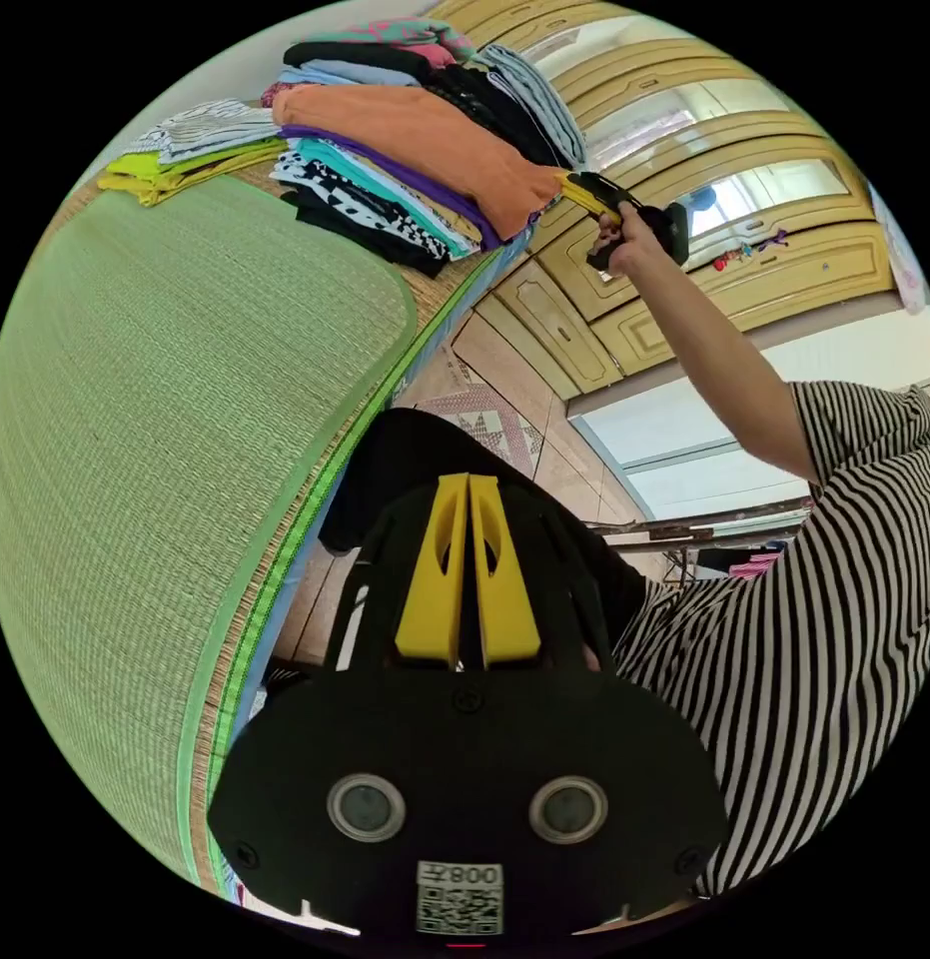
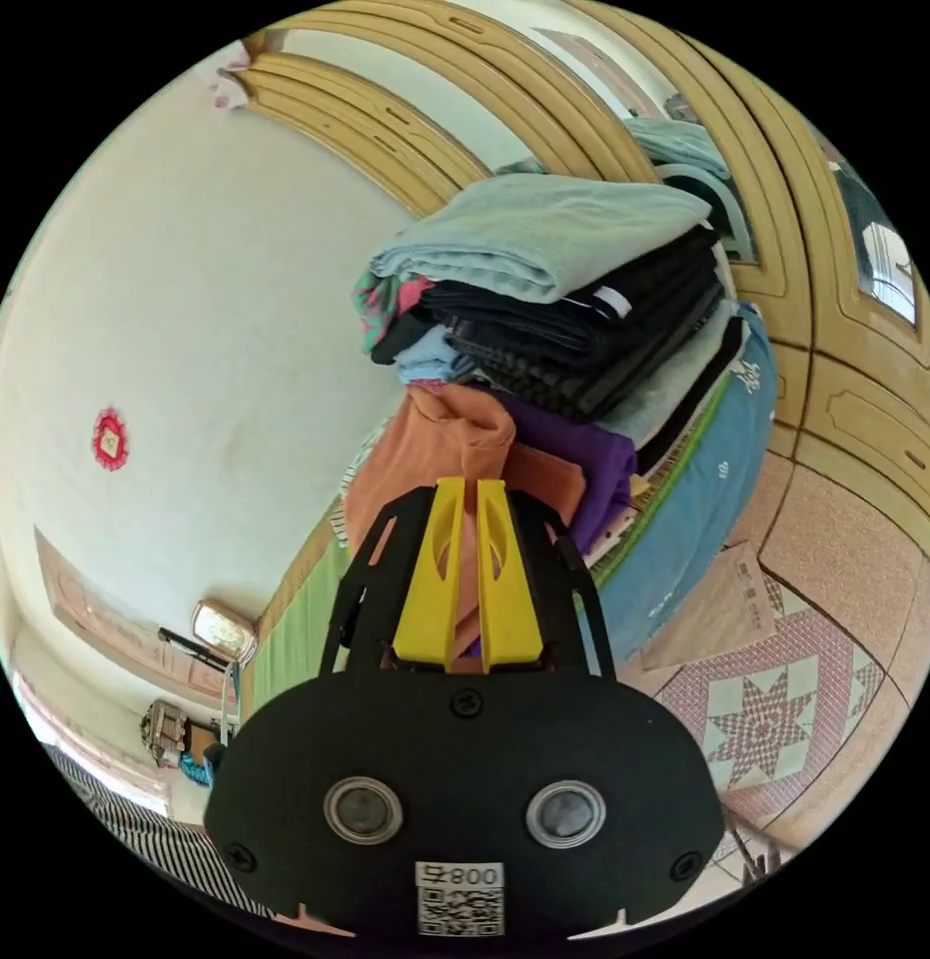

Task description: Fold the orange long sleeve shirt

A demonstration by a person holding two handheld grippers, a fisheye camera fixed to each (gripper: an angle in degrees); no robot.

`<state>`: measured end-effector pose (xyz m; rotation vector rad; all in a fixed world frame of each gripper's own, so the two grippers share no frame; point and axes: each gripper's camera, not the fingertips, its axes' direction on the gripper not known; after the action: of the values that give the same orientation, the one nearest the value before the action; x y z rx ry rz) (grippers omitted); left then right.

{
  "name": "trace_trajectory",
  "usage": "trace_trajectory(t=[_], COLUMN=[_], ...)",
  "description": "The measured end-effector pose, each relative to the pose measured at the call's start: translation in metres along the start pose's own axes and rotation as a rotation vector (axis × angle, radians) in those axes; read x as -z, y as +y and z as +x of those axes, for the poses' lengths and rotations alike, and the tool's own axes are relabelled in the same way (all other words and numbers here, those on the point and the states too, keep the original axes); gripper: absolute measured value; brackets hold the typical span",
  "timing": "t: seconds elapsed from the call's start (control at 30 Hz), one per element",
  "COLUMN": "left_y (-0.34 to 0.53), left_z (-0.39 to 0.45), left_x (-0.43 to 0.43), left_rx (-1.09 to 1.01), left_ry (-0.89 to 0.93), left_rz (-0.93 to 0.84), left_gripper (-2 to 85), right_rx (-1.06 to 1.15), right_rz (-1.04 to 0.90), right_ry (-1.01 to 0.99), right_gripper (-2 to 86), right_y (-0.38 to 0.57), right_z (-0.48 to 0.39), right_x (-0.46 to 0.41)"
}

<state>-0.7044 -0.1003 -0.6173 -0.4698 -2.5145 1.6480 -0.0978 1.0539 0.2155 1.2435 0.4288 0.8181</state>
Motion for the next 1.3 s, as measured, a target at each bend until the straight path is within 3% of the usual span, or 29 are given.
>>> trace_trajectory(t=[0.2, 0.4, 0.73, 1.1, 1.3], left_y=[-0.01, -0.02, -0.058, -0.084, -0.138], left_z=[-0.025, -0.075, -0.168, -0.234, -0.257], left_x=[0.089, 0.164, 0.14, 0.142, 0.149], left_rx=[0.044, 0.117, 0.347, 0.617, 0.578], left_ry=[0.174, 0.382, 0.342, 0.103, -0.05], left_rz=[0.353, 0.623, 0.425, 0.441, 0.347], left_gripper=[2.2, 10.2, 12.4, 12.1, 11.9], right_rx=[0.261, 0.494, 0.568, 0.495, 0.467], right_rz=[-0.017, -0.264, -0.676, -0.714, -0.752], right_ry=[-0.332, -0.531, -0.363, -0.448, -0.388], right_gripper=[2.1, 2.0, 1.8, 2.0, 2.4], right_y=[0.034, 0.11, 0.203, 0.174, 0.16], right_z=[-0.097, -0.183, -0.167, -0.143, -0.13], right_x=[0.022, -0.01, -0.105, -0.123, -0.14])
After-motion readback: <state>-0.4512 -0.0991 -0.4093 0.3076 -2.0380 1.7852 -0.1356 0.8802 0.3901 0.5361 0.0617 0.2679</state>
